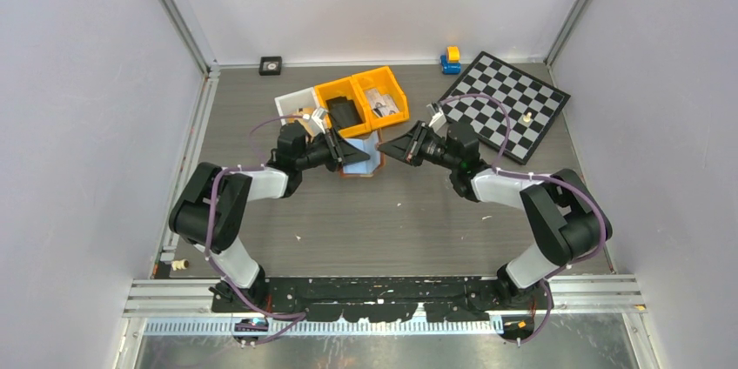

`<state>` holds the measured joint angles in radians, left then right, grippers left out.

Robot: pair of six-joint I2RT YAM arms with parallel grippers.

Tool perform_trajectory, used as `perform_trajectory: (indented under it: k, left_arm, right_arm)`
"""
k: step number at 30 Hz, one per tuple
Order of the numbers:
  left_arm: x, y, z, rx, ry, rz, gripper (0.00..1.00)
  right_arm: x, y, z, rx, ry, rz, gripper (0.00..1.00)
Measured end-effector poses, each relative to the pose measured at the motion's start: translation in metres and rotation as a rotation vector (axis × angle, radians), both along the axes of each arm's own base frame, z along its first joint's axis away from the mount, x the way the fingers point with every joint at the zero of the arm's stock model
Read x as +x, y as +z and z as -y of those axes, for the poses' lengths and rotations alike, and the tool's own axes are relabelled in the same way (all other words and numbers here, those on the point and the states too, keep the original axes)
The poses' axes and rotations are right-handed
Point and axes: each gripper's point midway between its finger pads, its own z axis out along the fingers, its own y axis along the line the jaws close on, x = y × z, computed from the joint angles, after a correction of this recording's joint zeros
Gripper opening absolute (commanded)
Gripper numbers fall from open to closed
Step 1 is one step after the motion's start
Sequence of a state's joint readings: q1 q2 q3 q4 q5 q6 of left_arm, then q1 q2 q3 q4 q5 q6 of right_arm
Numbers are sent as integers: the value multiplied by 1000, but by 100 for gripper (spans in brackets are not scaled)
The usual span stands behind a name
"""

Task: Take the credit cards out of the card holder
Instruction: Remove the credit card from the card holder.

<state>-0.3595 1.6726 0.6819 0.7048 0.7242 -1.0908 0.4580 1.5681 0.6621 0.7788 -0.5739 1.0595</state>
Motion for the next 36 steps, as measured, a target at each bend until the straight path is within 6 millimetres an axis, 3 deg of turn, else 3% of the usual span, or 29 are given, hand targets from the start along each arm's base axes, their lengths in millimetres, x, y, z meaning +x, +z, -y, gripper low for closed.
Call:
perform_trajectory:
  k: [7, 11, 13, 18, 28, 36]
  left_arm:
    - [0, -2, -2, 8, 7, -15, 12]
    - [0, -3, -3, 10, 11, -22, 33]
    - [0, -1, -3, 9, 10, -16, 38]
    - [1, 1, -4, 9, 15, -11, 36]
    - [0, 0, -4, 11, 14, -18, 42]
    - [0, 0, -4, 10, 14, -20, 56]
  right_arm:
    - [-2, 2, -2, -7, 9, 15, 1]
    - [-5, 3, 2, -54, -13, 25, 0]
    - [-6, 7, 6, -77, -32, 39, 1]
    - [-7, 20, 13, -101, -71, 85, 1]
    - [-6, 16, 15, -119, -80, 77, 0]
    - [-4, 11, 22, -127, -109, 67, 1]
